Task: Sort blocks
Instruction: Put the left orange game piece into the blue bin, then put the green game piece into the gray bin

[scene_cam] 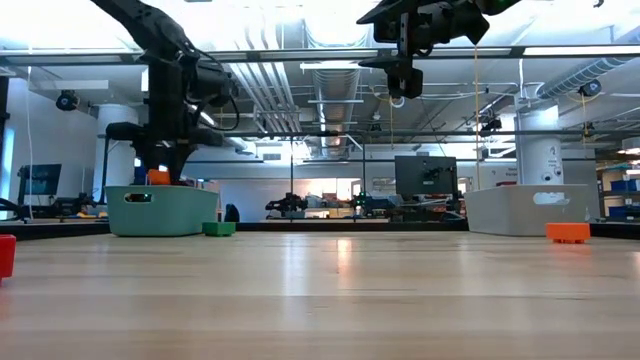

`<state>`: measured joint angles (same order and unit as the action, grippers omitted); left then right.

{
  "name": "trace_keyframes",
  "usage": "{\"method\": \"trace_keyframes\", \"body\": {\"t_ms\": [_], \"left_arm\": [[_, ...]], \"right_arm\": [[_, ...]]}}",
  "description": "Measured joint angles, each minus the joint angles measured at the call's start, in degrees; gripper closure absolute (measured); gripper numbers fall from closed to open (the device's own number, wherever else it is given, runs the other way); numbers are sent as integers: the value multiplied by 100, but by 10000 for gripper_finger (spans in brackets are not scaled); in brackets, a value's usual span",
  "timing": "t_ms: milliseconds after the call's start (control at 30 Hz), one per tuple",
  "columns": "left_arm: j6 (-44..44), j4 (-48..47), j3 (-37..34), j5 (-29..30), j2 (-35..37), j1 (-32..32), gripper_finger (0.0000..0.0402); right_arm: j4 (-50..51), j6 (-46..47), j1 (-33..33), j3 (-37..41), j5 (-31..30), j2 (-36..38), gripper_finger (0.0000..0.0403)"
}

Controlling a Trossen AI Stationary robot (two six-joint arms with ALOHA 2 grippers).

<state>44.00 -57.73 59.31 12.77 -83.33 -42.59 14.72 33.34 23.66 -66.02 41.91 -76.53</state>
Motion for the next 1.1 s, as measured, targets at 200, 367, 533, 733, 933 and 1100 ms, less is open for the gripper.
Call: {"method": "trace_keyframes", "body": {"t_ms": [200, 367, 533, 733, 933, 1100], "left_arm": [[31, 56, -31, 19, 0, -2, 226], [-34, 58, 8, 25, 14, 1, 187], [-293, 20, 187, 48, 120, 147, 174], [-335, 32, 605, 484, 464, 822, 174], [-246, 35, 1002, 585, 934, 1687, 174], [67, -29, 1271, 929, 1490, 2259, 174]], "right_arm": [[0, 9, 0, 0, -2, 0, 158], [1, 59, 0, 0, -2, 0, 150], [2, 288, 0, 0, -2, 2, 154], [2, 443, 0, 0, -115, 7, 174], [4, 625, 0, 0, -499, 7, 181], [221, 585, -23, -146, -943, -41, 181]]}}
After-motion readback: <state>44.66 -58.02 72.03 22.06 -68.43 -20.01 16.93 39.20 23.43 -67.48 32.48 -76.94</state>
